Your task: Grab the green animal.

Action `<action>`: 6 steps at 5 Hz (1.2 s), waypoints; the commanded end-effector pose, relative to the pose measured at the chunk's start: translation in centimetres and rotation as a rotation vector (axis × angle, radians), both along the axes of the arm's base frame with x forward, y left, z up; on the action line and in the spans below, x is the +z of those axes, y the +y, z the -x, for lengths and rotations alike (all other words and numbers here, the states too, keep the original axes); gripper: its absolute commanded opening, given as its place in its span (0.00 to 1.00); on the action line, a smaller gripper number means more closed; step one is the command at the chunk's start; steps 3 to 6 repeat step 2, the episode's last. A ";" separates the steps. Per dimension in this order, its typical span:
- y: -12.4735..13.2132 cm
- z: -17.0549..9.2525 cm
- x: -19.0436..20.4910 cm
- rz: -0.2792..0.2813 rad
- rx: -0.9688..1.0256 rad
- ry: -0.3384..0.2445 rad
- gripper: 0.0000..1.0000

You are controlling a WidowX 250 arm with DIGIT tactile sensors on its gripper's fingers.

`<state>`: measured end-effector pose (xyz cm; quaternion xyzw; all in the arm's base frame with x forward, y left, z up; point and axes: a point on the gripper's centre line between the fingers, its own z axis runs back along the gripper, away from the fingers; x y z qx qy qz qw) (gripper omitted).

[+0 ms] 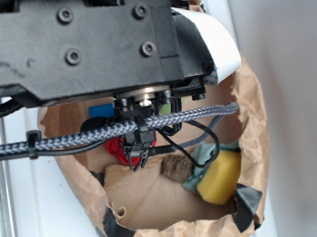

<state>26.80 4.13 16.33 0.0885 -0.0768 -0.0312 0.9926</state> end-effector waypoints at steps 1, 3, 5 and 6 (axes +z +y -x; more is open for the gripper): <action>-0.6 0.2 2.0 0.027 -0.020 -0.040 0.00; -0.5 0.0 2.0 0.043 -0.023 -0.038 0.00; -0.5 0.0 2.0 0.043 -0.023 -0.038 0.00; -0.5 0.0 2.0 0.043 -0.023 -0.038 0.00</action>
